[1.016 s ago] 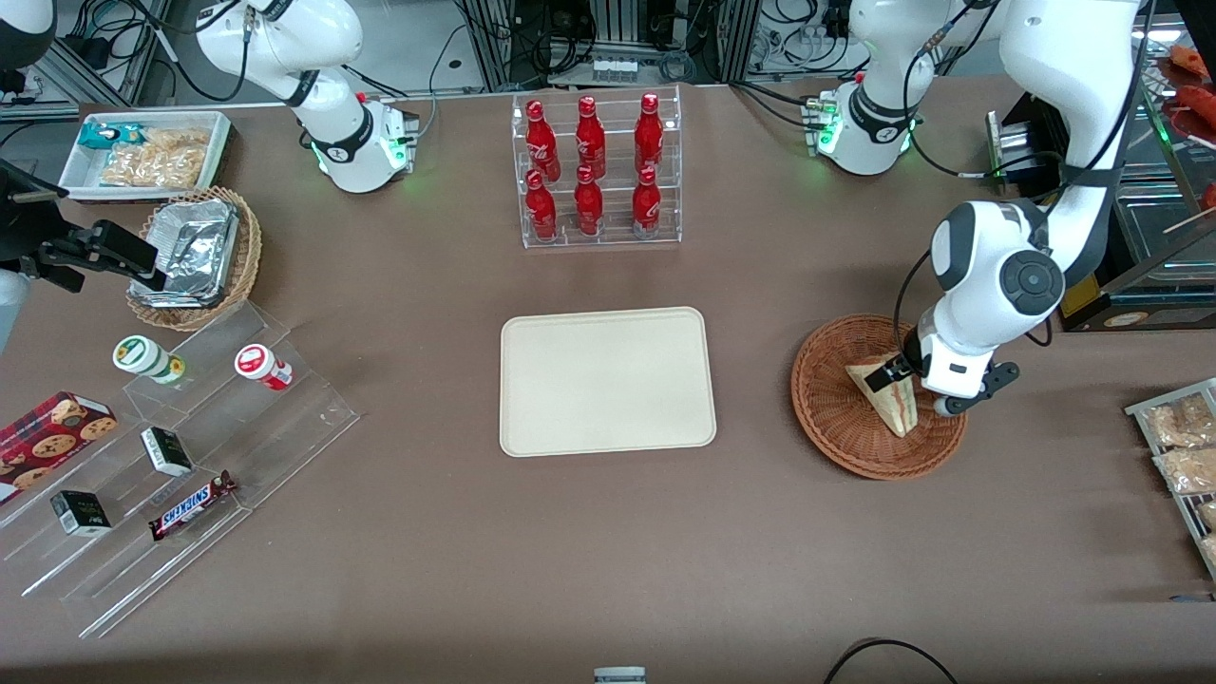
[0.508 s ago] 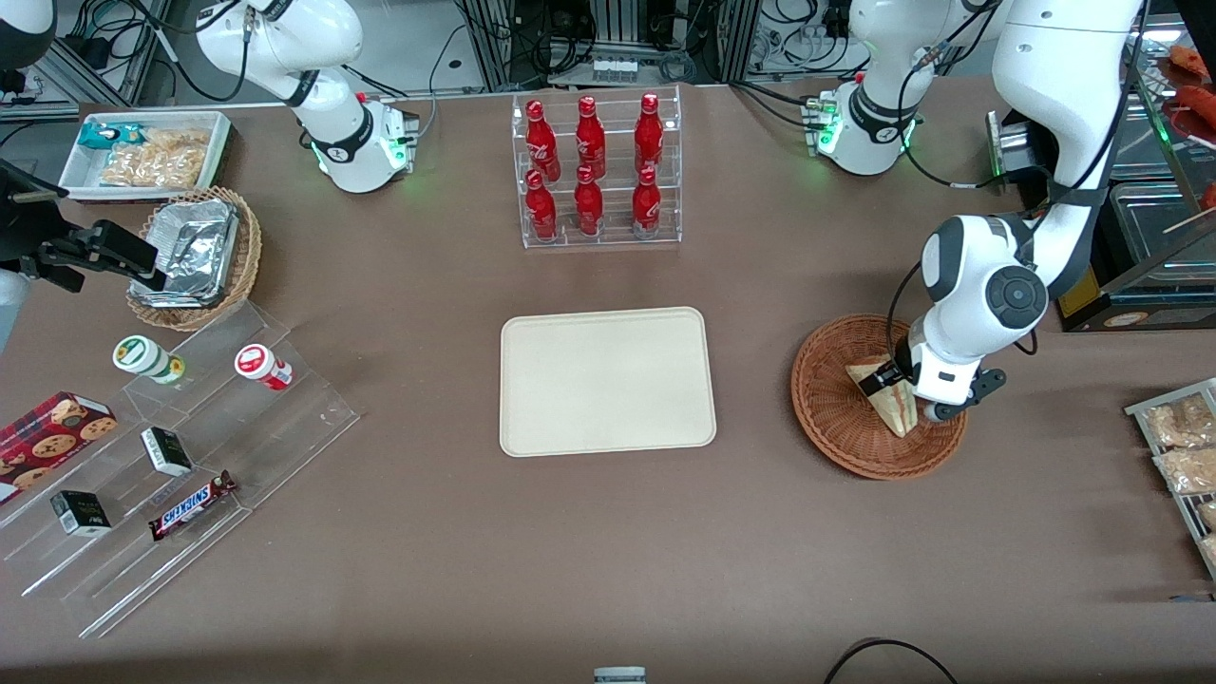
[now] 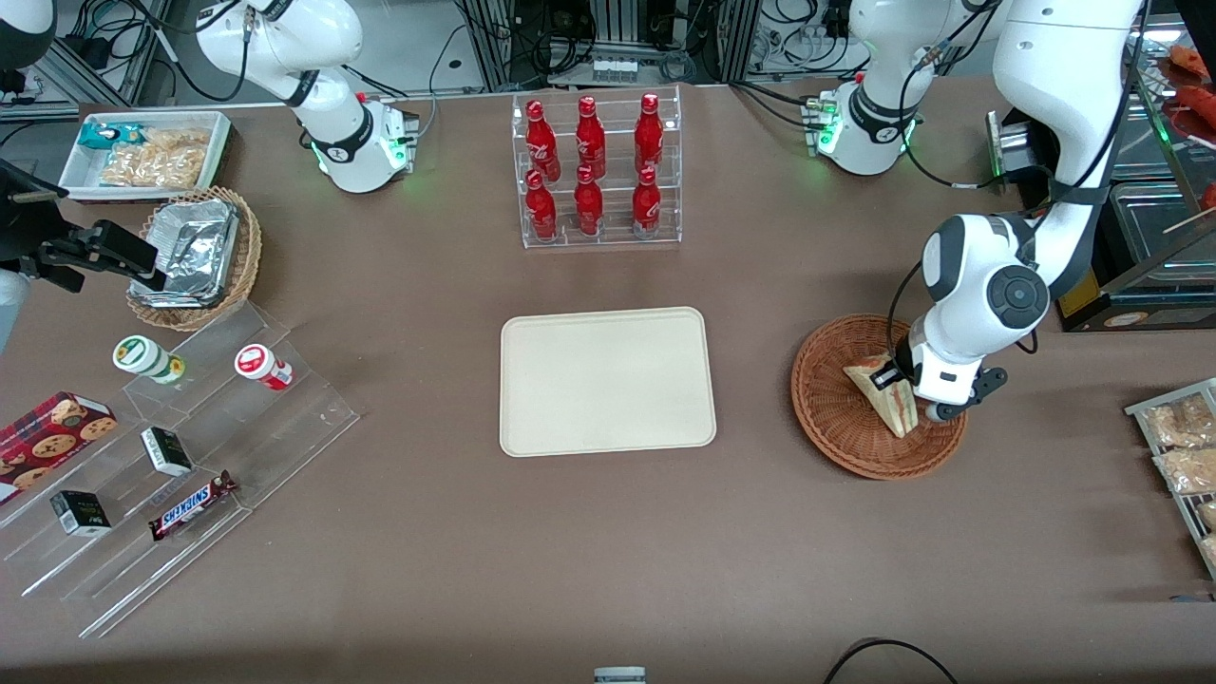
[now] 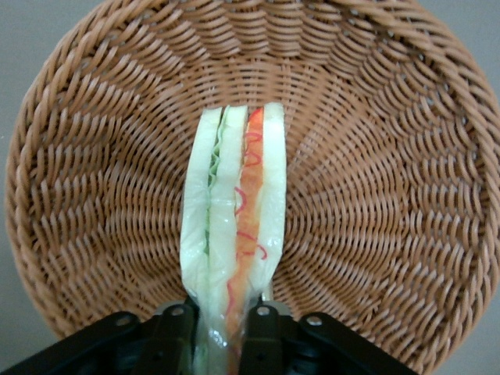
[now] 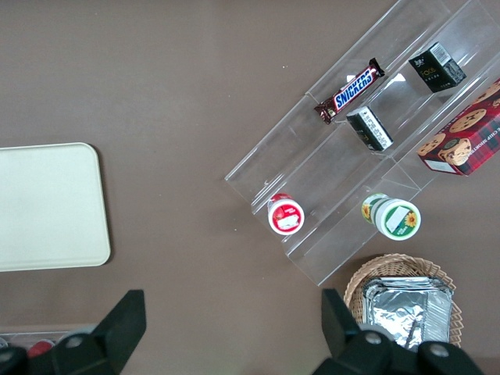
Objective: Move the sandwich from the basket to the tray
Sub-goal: 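Lower the open left gripper around the sandwich and close it, then lift the sandwich with the left gripper and carry it over the beige tray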
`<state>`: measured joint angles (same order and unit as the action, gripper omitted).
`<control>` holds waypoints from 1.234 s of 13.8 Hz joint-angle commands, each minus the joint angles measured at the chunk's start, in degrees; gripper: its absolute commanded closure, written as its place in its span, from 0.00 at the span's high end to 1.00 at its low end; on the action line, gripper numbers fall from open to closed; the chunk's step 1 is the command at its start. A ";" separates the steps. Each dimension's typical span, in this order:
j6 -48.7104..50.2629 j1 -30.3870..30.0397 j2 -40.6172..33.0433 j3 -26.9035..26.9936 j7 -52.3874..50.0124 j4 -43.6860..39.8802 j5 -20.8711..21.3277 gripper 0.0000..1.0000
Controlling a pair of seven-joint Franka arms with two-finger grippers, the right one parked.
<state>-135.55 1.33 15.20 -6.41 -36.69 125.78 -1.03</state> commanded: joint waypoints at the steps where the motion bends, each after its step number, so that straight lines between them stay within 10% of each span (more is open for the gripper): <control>1: 8.96 3.40 -1.76 -0.36 -1.10 -3.94 -0.02 0.01; 5: 22.50 10.25 0.52 -0.36 -1.36 -14.74 -0.02 0.01; 17: 9.87 32.93 17.20 -0.36 -13.83 -29.69 3.58 0.00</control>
<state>-124.75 31.88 27.56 -7.45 -47.37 101.43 1.68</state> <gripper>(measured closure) 0.850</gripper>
